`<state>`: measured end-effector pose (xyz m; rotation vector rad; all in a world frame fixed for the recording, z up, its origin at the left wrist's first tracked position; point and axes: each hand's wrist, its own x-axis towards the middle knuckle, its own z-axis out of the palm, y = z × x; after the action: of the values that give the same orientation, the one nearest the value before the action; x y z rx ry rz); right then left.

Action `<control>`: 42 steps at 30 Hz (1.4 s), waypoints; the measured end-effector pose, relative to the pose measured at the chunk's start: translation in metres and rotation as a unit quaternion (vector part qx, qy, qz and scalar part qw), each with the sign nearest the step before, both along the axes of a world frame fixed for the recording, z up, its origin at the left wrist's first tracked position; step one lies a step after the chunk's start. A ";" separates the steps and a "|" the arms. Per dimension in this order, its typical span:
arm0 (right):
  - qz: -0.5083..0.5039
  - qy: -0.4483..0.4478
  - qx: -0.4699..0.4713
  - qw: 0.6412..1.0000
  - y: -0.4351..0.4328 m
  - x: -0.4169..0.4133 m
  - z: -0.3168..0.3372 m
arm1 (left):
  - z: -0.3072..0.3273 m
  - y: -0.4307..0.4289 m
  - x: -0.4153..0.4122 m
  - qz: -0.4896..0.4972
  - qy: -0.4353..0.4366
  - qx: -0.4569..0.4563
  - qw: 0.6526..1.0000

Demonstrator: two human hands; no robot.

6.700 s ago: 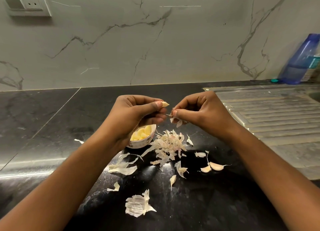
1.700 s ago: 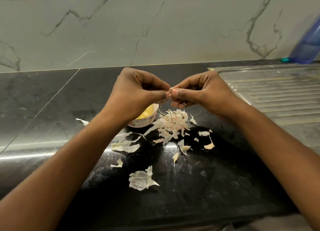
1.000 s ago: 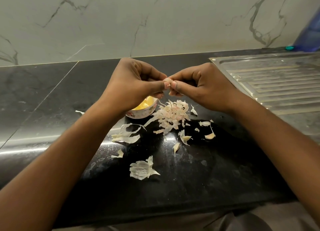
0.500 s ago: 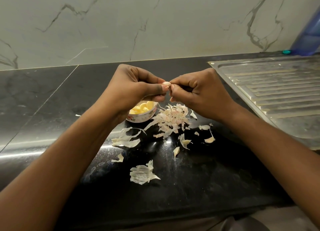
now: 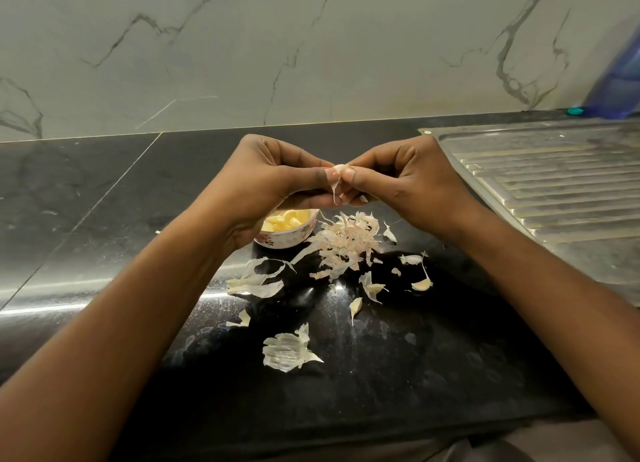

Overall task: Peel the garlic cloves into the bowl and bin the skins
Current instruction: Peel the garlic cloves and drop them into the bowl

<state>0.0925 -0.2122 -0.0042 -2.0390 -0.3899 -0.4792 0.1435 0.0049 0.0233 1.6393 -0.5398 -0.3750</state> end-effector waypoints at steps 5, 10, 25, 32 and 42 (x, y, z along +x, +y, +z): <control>0.017 0.038 0.043 0.998 0.000 -0.002 0.002 | 0.001 0.000 -0.001 0.008 -0.005 -0.002 1.000; 0.029 0.058 0.084 0.994 -0.001 -0.003 0.005 | 0.000 -0.002 -0.001 0.017 -0.001 -0.018 1.000; 0.057 0.064 0.103 0.991 -0.003 -0.005 0.005 | 0.001 -0.003 -0.004 0.011 0.003 -0.033 0.999; 0.029 0.055 0.103 0.993 -0.003 -0.003 0.001 | 0.000 -0.004 -0.005 0.010 0.012 -0.045 0.999; 0.053 0.066 0.120 0.989 -0.002 -0.005 0.004 | 0.000 -0.003 -0.002 0.005 0.028 -0.051 0.998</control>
<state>0.0875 -0.2143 -0.0001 -1.7958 -0.3412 -0.3086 0.1413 0.0021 0.0236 1.5289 -0.5011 -0.3794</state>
